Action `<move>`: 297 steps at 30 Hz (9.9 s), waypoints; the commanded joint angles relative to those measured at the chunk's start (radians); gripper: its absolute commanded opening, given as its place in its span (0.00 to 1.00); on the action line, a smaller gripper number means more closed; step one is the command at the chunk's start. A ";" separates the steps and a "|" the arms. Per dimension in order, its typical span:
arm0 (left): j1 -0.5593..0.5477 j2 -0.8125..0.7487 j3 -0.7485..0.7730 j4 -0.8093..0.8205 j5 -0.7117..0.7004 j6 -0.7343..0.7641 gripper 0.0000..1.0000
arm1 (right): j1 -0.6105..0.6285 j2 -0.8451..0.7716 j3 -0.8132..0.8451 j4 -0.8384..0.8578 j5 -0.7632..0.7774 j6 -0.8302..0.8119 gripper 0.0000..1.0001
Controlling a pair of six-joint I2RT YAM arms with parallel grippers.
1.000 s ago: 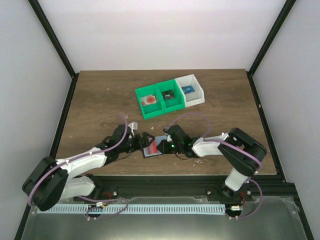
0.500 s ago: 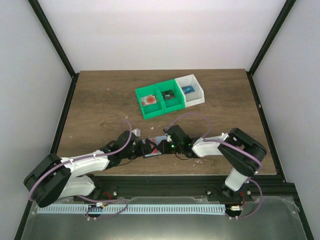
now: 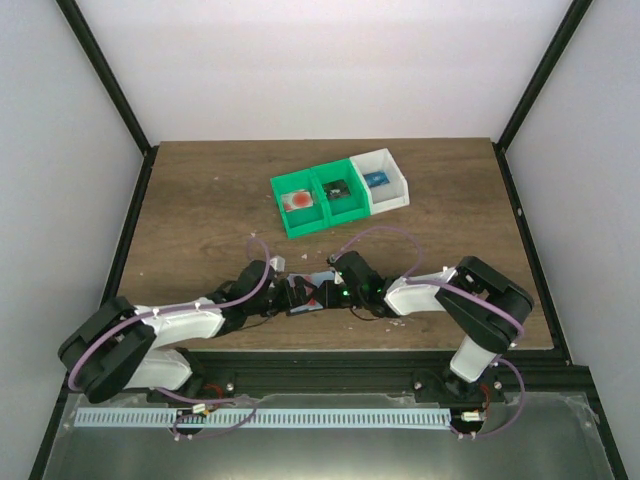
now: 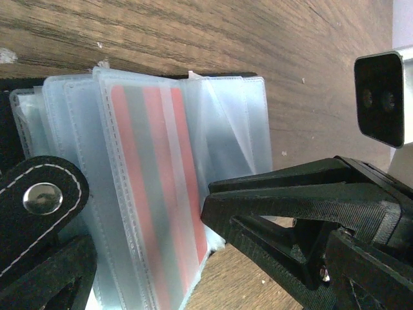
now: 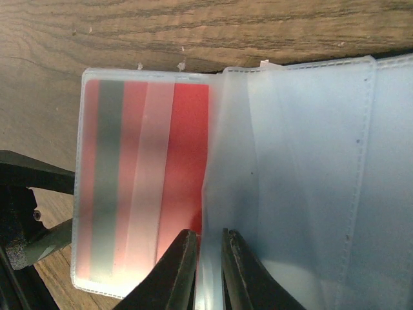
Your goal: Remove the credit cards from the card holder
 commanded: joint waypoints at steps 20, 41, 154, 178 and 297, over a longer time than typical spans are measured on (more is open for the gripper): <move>-0.002 -0.011 0.051 -0.091 0.001 -0.030 0.98 | 0.035 0.034 -0.029 -0.071 -0.005 0.009 0.14; -0.002 -0.048 0.056 -0.022 0.037 -0.037 0.97 | 0.035 0.043 -0.036 -0.051 -0.017 0.010 0.14; -0.009 0.102 0.172 0.107 0.106 0.000 0.96 | 0.037 -0.414 -0.258 -0.057 0.290 0.082 0.21; 0.074 0.083 0.087 0.086 0.073 -0.029 0.61 | -0.027 -0.239 -0.071 -0.133 0.196 -0.116 0.30; 0.117 0.386 -0.067 0.661 0.289 -0.042 0.12 | -0.027 -0.052 0.011 -0.118 0.081 -0.078 0.12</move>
